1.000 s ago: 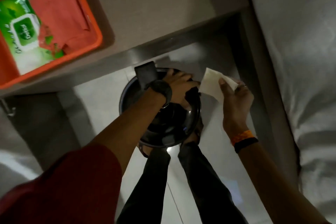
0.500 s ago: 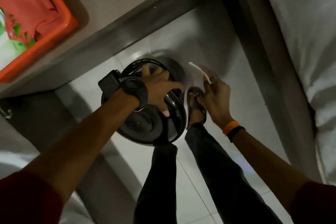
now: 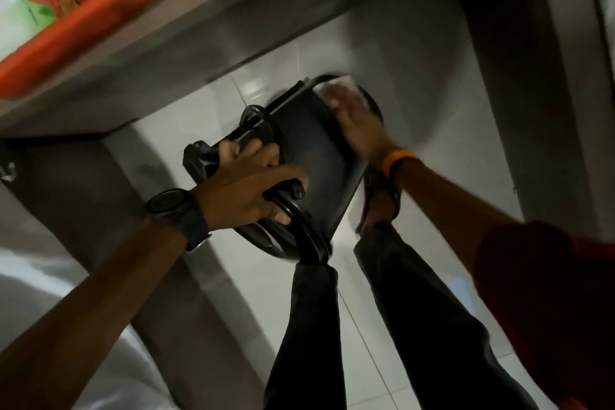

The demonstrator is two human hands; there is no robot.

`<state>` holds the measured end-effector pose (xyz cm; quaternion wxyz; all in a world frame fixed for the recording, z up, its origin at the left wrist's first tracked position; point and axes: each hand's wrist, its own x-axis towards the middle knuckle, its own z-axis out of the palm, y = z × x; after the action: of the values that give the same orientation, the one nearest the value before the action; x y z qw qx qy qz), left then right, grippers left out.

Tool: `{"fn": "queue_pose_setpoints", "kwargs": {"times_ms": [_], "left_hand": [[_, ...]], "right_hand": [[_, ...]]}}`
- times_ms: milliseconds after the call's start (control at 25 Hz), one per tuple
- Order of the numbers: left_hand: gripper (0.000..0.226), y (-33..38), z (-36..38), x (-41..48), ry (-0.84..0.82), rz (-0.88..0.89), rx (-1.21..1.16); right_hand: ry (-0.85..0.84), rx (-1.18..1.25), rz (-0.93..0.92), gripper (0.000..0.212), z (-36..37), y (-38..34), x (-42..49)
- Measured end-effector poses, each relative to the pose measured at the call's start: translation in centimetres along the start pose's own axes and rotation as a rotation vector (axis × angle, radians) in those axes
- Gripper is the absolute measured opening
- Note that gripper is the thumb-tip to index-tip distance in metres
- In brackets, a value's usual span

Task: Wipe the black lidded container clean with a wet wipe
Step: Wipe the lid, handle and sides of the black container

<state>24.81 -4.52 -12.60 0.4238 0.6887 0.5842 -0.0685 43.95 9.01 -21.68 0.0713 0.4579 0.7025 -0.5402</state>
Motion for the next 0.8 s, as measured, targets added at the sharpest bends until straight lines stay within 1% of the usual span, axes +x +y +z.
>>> {"fn": "queue_pose_setpoints", "kwargs": {"times_ms": [40, 80, 120, 200, 240, 280, 320, 360, 400, 520, 560, 600, 680, 760, 800], "left_hand": [[0.053, -0.1, 0.2, -0.2, 0.020, 0.004, 0.009], [0.054, -0.3, 0.2, -0.3, 0.037, 0.002, 0.008], [0.054, -0.3, 0.0, -0.3, 0.048, -0.003, 0.001], [0.047, -0.2, -0.3, -0.2, 0.054, -0.002, -0.032], [0.043, -0.2, -0.2, -0.2, 0.053, 0.010, -0.058], [0.041, -0.1, 0.1, -0.3, 0.052, 0.022, -0.080], [0.041, 0.0, 0.5, -0.4, 0.057, 0.034, -0.086], [0.040, 0.1, 1.0, -0.6, 0.065, 0.042, -0.075], [0.040, 0.3, 1.4, -0.7, 0.069, 0.048, -0.049], [0.042, 0.9, 1.9, -0.4, 0.069, 0.082, 0.030], [0.043, 1.2, 1.7, -0.1, 0.072, 0.095, 0.041], [0.042, 1.4, 1.5, 0.1, 0.062, 0.103, 0.037], [0.037, 1.9, 0.7, 0.9, 0.014, 0.107, -0.037], [0.031, 2.0, -0.2, 1.8, -0.005, 0.072, -0.194], [0.029, 1.9, -0.5, 2.5, -0.003, 0.051, -0.288]], "right_hand": [[0.027, 0.006, 0.115, 0.048, -0.9, 0.6, 1.4], [0.026, 0.002, 0.154, 0.048, -1.0, 0.6, 1.7], [0.001, -0.006, 0.120, 0.048, -0.4, 0.1, 0.7], [-0.119, 0.019, -0.151, 0.047, 2.3, -1.6, -3.4], [-0.207, 0.056, -0.275, 0.048, 3.5, -2.1, -5.3], [-0.282, 0.043, -0.352, 0.049, 4.0, -2.1, -5.9], [-0.307, -0.001, -0.377, 0.050, 3.7, -1.9, -4.8], [-0.276, -0.055, -0.348, 0.049, 3.0, -1.5, -2.4], [-0.234, -0.110, -0.262, 0.048, 2.2, -1.0, 0.5], [-0.139, -0.231, 0.099, 0.048, -0.6, 0.6, 7.1], [-0.122, -0.250, 0.172, 0.048, -1.0, 0.8, 7.4], [-0.105, -0.235, 0.183, 0.048, -1.1, 0.8, 6.8], [-0.099, -0.065, 0.106, 0.046, -0.9, 0.4, 3.0], [-0.157, 0.174, -0.016, 0.047, 0.5, -0.6, -2.9], [-0.178, 0.247, -0.087, 0.049, 1.5, -0.9, -6.0]]}}
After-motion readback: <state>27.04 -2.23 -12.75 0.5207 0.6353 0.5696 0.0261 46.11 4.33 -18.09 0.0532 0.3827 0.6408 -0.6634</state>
